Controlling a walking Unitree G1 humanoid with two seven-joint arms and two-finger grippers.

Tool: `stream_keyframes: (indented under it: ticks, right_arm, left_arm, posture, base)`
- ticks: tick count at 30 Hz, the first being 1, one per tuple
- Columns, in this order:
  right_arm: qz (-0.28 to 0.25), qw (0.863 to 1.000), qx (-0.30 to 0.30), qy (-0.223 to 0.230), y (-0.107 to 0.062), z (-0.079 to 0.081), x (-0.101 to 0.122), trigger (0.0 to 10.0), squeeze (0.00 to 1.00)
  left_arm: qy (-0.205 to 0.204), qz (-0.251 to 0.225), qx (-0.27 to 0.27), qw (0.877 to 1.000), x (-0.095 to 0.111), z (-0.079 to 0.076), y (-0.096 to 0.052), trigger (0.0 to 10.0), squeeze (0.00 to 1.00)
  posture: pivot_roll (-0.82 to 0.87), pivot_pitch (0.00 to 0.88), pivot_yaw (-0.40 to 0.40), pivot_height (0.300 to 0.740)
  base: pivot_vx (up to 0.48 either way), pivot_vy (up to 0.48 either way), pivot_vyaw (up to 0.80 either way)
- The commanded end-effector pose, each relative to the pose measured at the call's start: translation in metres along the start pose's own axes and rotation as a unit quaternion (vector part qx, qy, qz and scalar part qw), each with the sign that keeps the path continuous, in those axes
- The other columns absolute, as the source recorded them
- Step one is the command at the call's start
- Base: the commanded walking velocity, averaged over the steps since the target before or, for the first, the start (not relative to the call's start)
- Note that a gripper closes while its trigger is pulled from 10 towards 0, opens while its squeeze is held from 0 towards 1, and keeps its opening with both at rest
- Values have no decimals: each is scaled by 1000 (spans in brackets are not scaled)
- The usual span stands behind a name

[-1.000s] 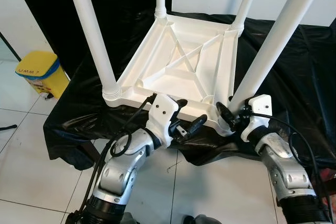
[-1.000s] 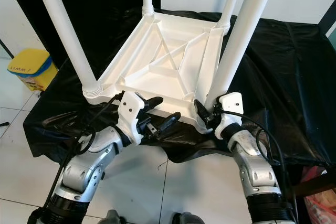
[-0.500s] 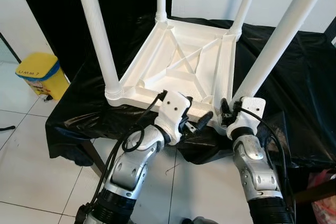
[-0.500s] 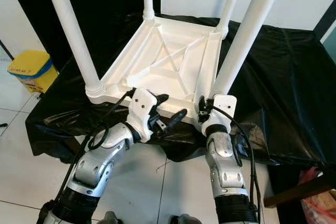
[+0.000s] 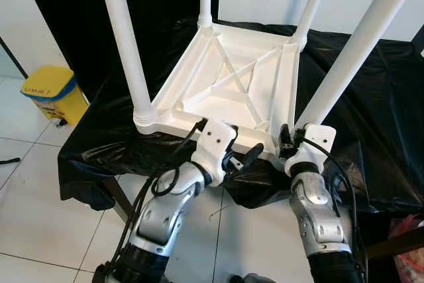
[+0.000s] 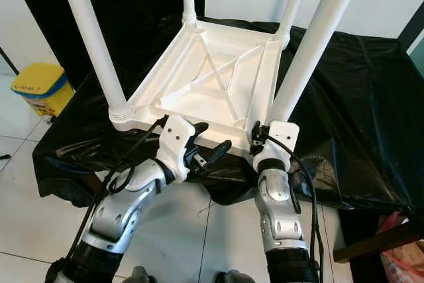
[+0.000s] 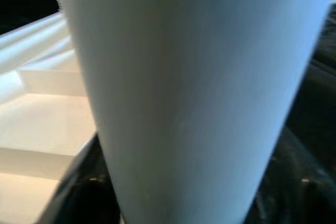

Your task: Building children table

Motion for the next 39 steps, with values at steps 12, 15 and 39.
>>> stream_keyframes:
  ticks: [12, 15, 39]
  right_arm:
    - [-55, 988, 143, -28, 8, -14, 15, 10000, 498]
    - [-50, 975, 213, -36, 6, -6, 11, 10000, 0]
    - [0, 962, 267, -61, 10, 0, -22, 10000, 0]
  left_arm:
    - [24, 11, -17, 1000, -4, -9, -5, 10000, 0]
    - [13, 15, -23, 1000, -6, -12, -6, 10000, 0]
    - [47, 28, 4, 999, -10, -2, -3, 10000, 0]
  posture:
    - [17, 123, -65, 740]
    - [8, 144, -56, 740]
    - [0, 98, -83, 740]
  base:
    - [0, 0, 0]
    - [0, 0, 0]
    - [0, 0, 0]
Point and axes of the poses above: a point about 5 cm out from each wrist's last joint towards the gripper, its own y axis pointing out of the wrist towards the gripper, its own x axis along the axis of the wrist's last joint, z = x × y, the point moved 6 cm from there along y, pointing out of the wrist towards the gripper, and after that the axes turned 15 degrees about -y, right-handed, at the moved point
